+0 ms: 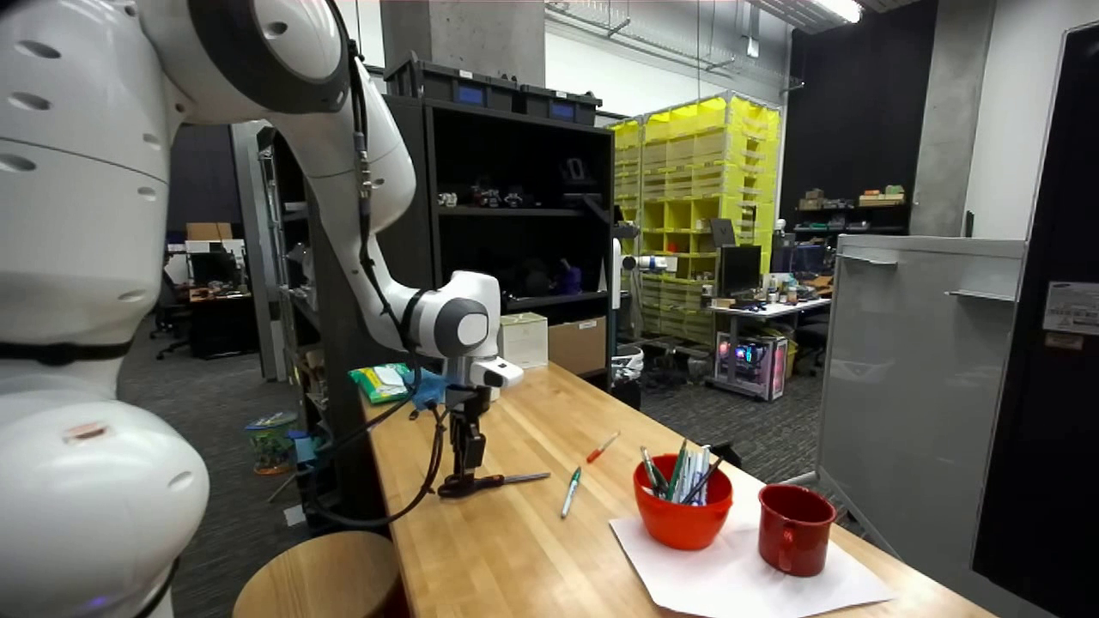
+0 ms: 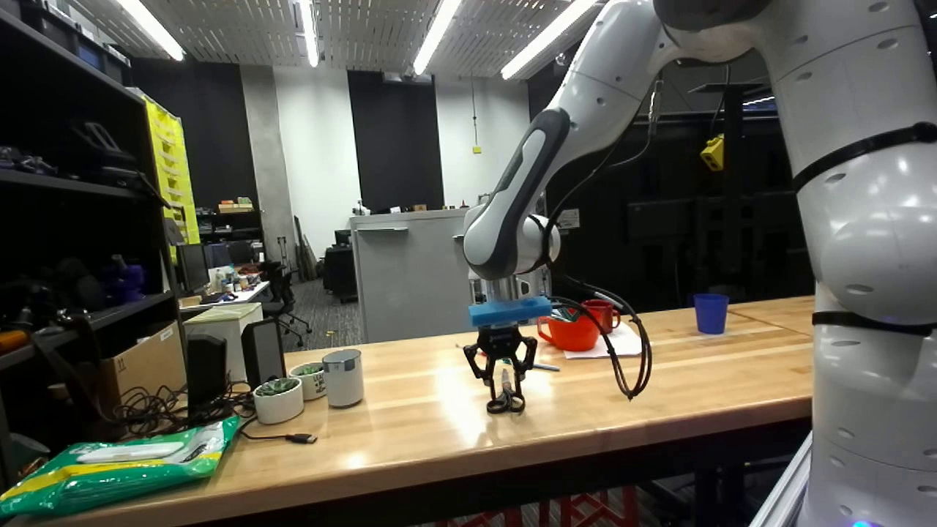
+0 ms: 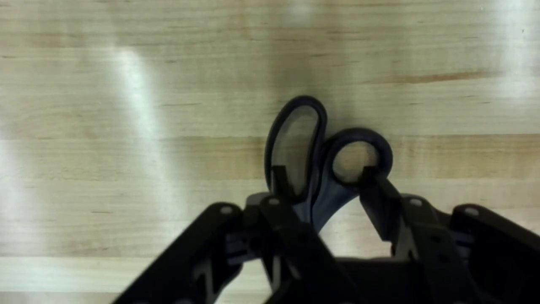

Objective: Spin the scissors clockwise and open and close the scissors legs using the thumb and finger placements

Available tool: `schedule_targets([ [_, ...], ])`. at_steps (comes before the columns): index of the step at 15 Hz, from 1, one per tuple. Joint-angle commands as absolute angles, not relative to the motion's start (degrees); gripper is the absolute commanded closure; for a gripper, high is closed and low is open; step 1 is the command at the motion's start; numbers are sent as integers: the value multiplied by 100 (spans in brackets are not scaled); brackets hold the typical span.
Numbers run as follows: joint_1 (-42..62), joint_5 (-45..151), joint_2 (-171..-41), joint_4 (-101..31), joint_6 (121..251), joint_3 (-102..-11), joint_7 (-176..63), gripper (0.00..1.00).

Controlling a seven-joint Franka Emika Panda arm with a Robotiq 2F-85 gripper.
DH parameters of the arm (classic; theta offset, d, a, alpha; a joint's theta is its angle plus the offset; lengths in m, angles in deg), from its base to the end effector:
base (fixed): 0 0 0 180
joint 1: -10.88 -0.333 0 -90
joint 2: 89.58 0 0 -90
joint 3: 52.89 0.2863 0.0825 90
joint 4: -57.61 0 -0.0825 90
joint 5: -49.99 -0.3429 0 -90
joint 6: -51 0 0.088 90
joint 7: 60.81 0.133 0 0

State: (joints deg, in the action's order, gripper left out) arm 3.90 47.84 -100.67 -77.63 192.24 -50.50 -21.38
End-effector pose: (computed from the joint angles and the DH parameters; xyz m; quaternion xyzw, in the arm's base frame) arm 0.4642 0.0777 0.2183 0.9606 -0.2738 -0.0466 0.0046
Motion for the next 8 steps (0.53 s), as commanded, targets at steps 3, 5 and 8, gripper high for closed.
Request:
schedule_targets([
  [3,432,4582,-10345,-7437,19053,-5075,-2435,54],
  [5,442,4531,-10403,-7374,19018,-5083,-2502,55],
  [8,436,4466,-10479,-7297,18977,-5104,-2574,53],
])
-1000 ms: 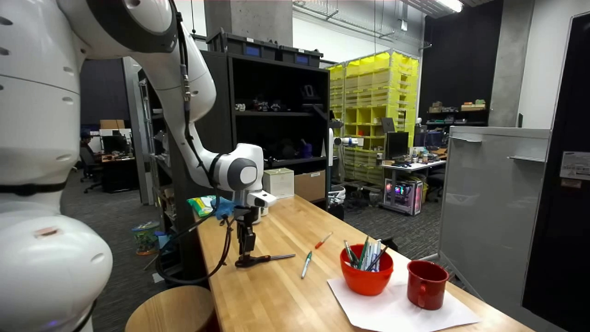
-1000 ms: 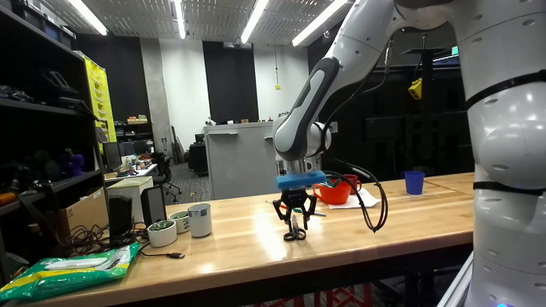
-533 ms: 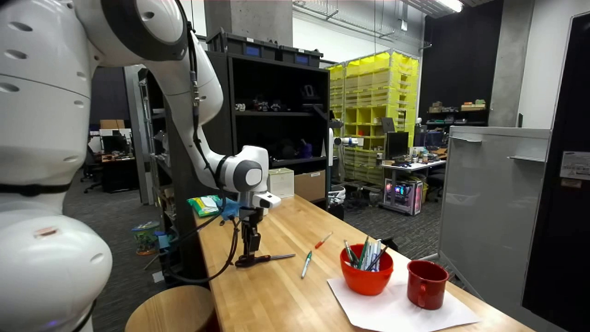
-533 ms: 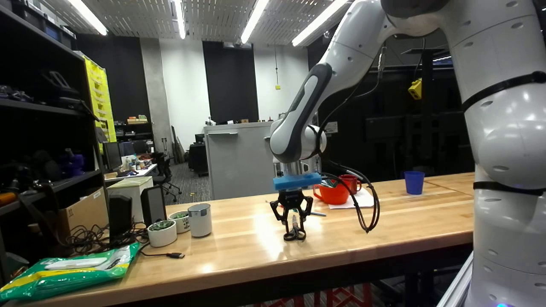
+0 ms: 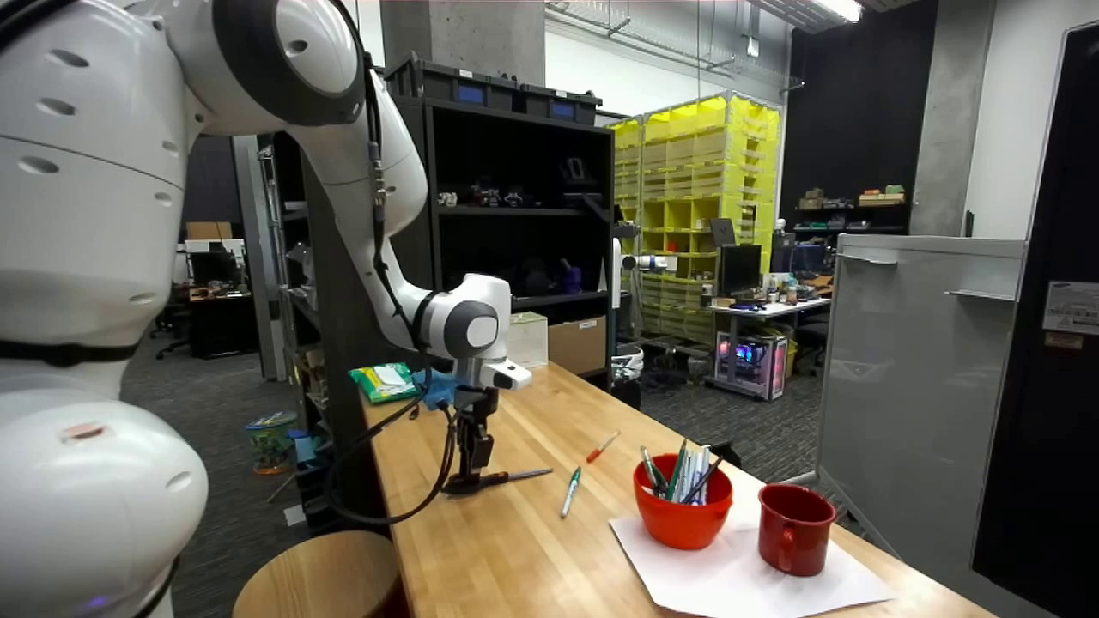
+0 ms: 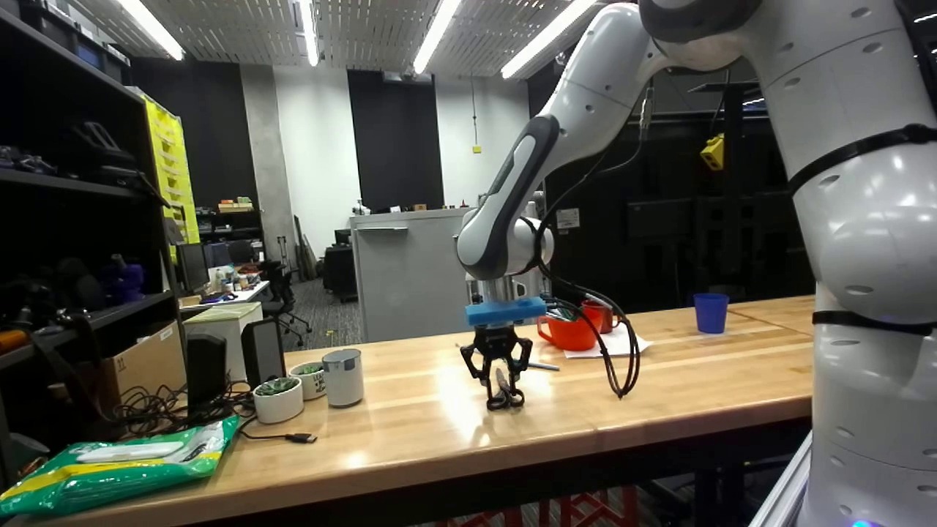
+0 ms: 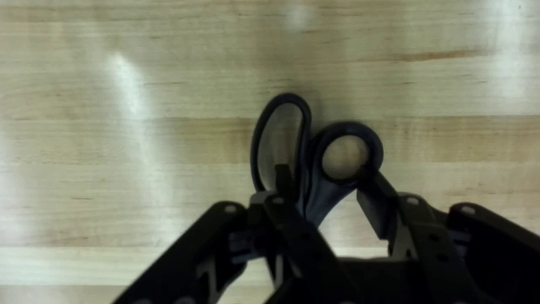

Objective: Spin the scissors clockwise and open and close the scissors legs using the thumb and finger placements

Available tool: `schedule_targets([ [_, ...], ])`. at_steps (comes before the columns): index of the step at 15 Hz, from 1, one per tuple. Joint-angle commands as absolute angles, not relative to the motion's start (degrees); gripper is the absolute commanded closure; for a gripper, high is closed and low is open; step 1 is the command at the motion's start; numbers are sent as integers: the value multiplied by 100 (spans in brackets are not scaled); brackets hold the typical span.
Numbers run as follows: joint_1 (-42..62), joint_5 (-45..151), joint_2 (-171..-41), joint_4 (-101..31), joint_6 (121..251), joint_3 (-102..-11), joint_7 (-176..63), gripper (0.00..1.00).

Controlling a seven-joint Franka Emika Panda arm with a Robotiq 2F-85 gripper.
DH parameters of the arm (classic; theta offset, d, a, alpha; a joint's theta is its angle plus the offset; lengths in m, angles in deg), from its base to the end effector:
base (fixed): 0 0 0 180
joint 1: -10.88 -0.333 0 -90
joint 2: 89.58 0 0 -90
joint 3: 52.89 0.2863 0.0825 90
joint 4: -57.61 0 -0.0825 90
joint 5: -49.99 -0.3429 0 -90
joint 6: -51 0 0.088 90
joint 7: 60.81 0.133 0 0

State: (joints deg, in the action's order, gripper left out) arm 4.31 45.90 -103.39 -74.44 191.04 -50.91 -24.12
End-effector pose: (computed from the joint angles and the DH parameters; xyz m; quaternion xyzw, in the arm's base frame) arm 0.4777 0.0736 0.2127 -0.9610 0.2705 0.0567 0.0041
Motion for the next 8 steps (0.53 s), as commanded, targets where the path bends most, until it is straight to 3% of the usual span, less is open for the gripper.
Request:
schedule_targets([
  [1,433,4441,-10490,-7276,18947,-5105,-2592,53],
  [8,438,4347,-10491,-7242,18915,-5108,-2666,53],
])
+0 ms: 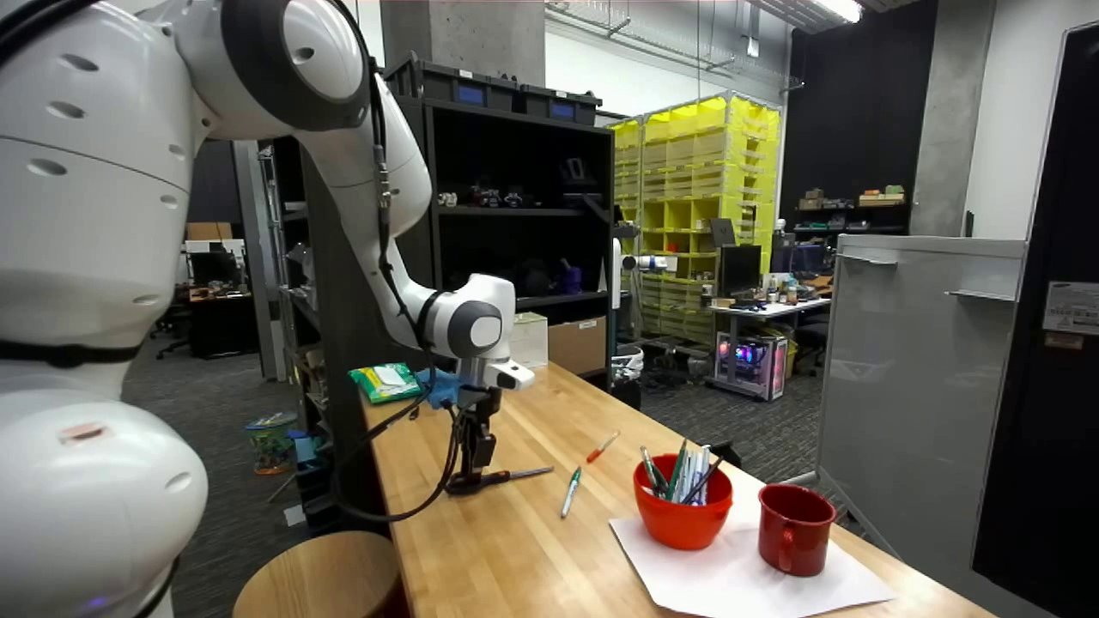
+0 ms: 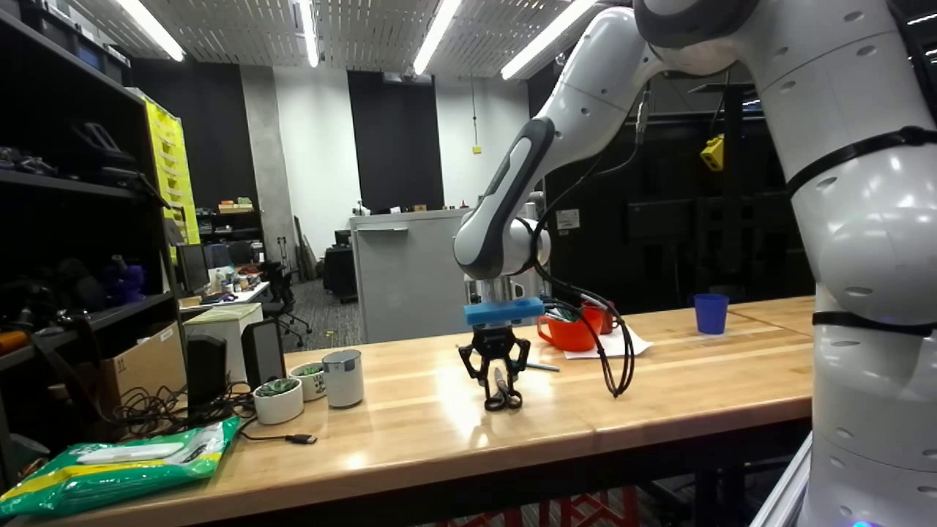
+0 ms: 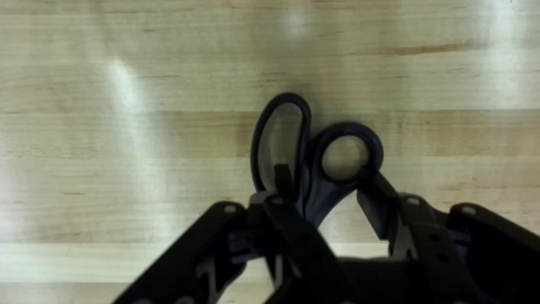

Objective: Spin the scissors clockwise and open and close the scissors legs using the thumb and finger placements

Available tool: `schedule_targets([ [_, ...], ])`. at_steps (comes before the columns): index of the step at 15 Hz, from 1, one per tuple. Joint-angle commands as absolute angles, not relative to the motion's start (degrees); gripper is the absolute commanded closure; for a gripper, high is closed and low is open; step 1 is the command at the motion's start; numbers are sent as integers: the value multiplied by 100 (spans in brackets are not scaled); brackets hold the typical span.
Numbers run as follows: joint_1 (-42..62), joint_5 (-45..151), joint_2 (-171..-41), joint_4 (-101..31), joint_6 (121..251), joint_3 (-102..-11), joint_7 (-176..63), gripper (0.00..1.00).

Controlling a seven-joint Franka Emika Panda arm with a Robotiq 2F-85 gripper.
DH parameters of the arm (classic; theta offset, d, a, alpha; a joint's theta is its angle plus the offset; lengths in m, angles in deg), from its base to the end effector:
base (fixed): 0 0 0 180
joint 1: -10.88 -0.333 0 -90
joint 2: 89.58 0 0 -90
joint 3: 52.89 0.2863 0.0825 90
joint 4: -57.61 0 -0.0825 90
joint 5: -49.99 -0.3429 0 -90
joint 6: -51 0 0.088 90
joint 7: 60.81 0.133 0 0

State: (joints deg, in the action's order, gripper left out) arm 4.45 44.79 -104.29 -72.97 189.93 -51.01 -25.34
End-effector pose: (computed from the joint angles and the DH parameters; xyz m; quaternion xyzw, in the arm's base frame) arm 0.4829 0.0729 0.2123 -0.9609 0.2693 0.0634 0.0091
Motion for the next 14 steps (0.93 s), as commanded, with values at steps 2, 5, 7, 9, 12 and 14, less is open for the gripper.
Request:
schedule_targets([
  [2,434,4315,-10470,-7262,18929,-5107,-2668,53],
  [5,440,4260,-10436,-7301,18955,-5098,-2692,56],
  [7,442,4224,-10417,-7327,18974,-5092,-2711,65],
  [9,445,4170,-10393,-7338,18987,-5087,-2747,70],
  [12,447,4108,-10368,-7374,19017,-5082,-2814,85],
  [14,451,4059,-10358,-7390,19012,-5074,-2846,89],
])
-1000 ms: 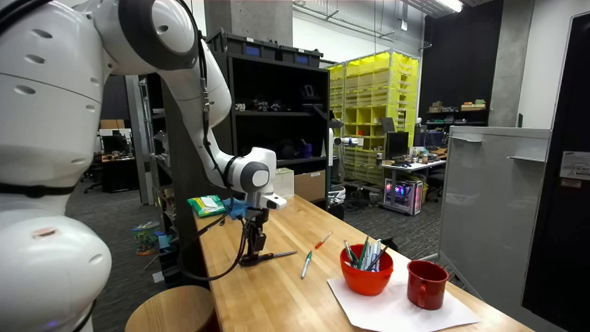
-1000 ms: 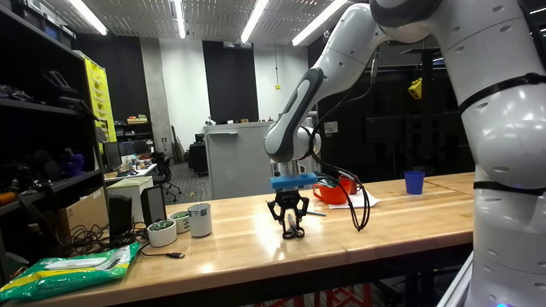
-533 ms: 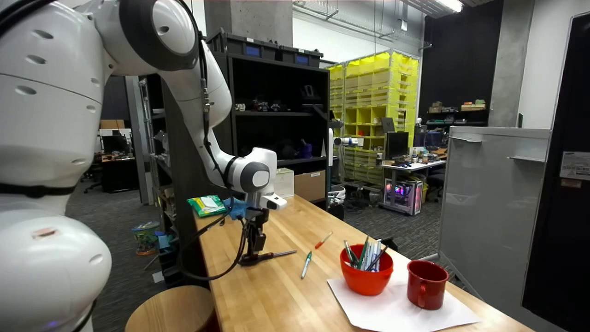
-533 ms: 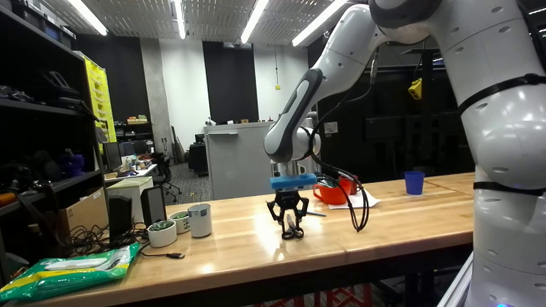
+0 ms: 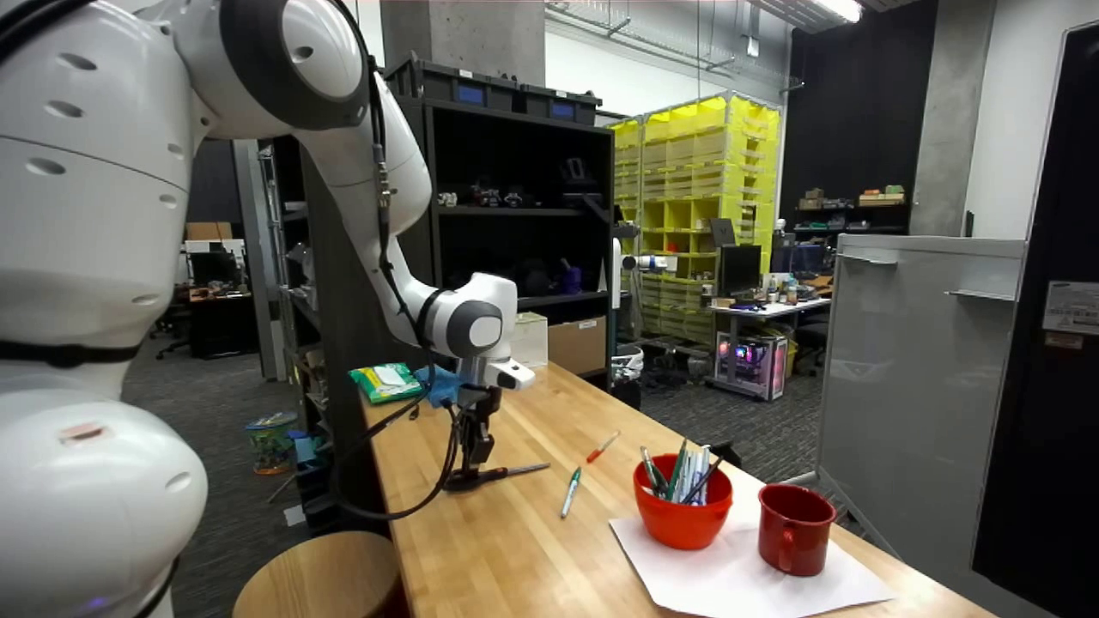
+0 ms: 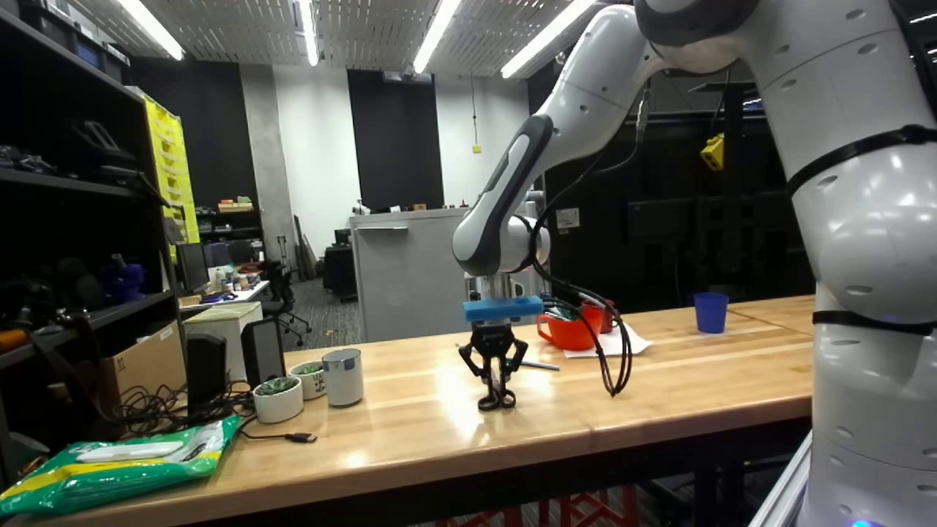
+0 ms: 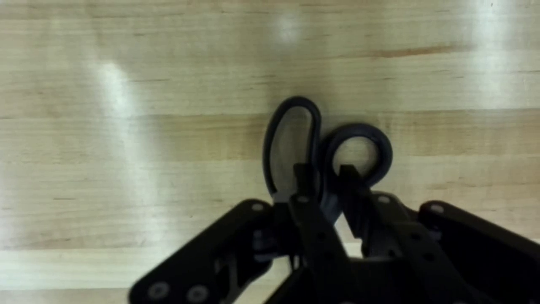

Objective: Spin the scissors clockwise and open and close the scissors legs using the thumb and finger placements

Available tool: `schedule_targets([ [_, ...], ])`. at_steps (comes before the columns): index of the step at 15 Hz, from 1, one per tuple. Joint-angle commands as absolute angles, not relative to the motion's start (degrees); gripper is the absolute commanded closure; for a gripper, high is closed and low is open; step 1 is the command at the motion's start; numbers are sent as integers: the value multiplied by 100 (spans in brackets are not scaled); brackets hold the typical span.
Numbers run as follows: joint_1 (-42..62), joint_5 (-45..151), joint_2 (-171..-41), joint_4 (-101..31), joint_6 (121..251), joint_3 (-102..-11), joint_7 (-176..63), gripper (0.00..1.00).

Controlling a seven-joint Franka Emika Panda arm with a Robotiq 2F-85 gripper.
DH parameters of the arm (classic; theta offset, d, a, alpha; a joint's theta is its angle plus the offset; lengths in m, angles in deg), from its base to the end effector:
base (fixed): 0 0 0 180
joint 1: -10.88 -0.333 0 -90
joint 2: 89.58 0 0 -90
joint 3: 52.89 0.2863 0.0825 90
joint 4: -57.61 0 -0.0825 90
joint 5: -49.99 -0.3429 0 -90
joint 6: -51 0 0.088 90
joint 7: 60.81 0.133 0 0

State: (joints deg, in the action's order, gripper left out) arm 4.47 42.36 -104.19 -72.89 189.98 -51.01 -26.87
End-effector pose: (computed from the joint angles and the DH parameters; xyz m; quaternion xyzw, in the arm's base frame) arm 0.4837 0.0738 0.2137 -0.9596 0.2726 0.0661 0.0228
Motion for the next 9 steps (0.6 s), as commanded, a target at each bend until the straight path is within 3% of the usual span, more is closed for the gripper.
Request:
schedule_targets([
  [1,451,4032,-10358,-7394,19021,-5075,-2866,94],
  [2,451,4009,-10352,-7395,19019,-5076,-2889,90],
  [4,451,3987,-10368,-7385,18999,-5076,-2915,94],
  [6,455,3987,-10400,-7373,18998,-5080,-2924,90],
  [9,459,3978,-10423,-7357,18986,-5079,-2941,69],
])
